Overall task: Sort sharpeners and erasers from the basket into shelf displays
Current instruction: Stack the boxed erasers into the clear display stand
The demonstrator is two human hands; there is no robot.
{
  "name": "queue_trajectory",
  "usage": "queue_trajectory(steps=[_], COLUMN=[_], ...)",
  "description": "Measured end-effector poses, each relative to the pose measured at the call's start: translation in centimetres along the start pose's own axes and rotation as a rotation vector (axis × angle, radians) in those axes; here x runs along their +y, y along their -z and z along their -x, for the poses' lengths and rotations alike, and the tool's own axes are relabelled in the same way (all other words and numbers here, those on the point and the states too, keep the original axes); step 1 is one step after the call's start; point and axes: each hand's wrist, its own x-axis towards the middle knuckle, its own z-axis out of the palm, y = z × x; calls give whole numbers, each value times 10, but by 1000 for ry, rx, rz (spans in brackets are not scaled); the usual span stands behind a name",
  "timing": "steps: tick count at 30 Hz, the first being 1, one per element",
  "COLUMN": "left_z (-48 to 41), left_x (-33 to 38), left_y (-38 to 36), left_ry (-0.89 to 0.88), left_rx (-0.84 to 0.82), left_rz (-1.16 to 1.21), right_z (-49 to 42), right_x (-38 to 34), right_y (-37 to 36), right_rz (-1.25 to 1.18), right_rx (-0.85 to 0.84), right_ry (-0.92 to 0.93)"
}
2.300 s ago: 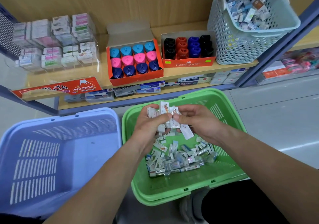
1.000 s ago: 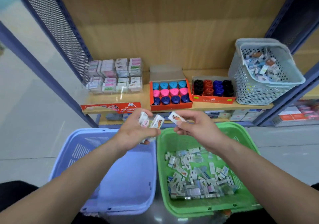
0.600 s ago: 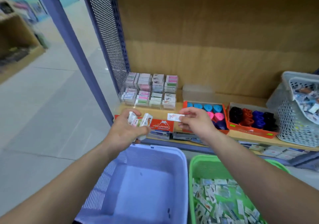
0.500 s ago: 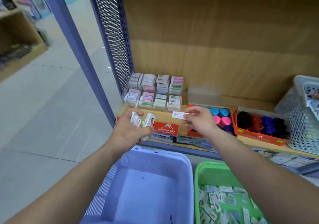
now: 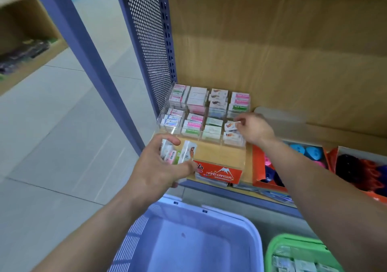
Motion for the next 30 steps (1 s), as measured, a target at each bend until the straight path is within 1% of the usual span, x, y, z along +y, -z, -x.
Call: queue_trajectory(steps=[3,5,7,8,9,10,12,13,14,15,18,23,26,30], left_z=[-2,-2,-1,0,0,1,3,4,6,7,13,26,29,21], left_x=[0,2,3,3,4,4,5,5,5,4,4,7,9,5], left_y=[-3,-5,-6,-7,-8,-8,-8,-8,-8,-9,-10,-14,-15,-12], left_ry=[13,16,14,12,7,1,-6,-5,-3,3,9,1,22,45], left_rx=[-13,-24,-30,-34,-38,-41,-46,-47,-48,-51,-75,-156,-167,-131], left_rz=[13,20,32,37,41,42,39,38,39,39,26,7,40,45], right_z=[-4,1,14,26,40,57,93,110,124,134,148,155,158,159], right_x=[4,0,-12,-20,-31,-43,-71,-82,-91,-97,-106,-102,-98,-89], right_y=[1,4,14,20,26,32,45,51,55,58,61,60,53,47], right_rz=[164,190,137,49,-96,-289,-706,-848,-931,-967,-971,-1031,-1100,-1243], right_rx=[-62,-87,-6,49,76,53,-136,-245,-327,-374,-405,-473,-514,-406], right_ry=[71,69,57,77,111,142,152,147,154,168,185,119,75,-75])
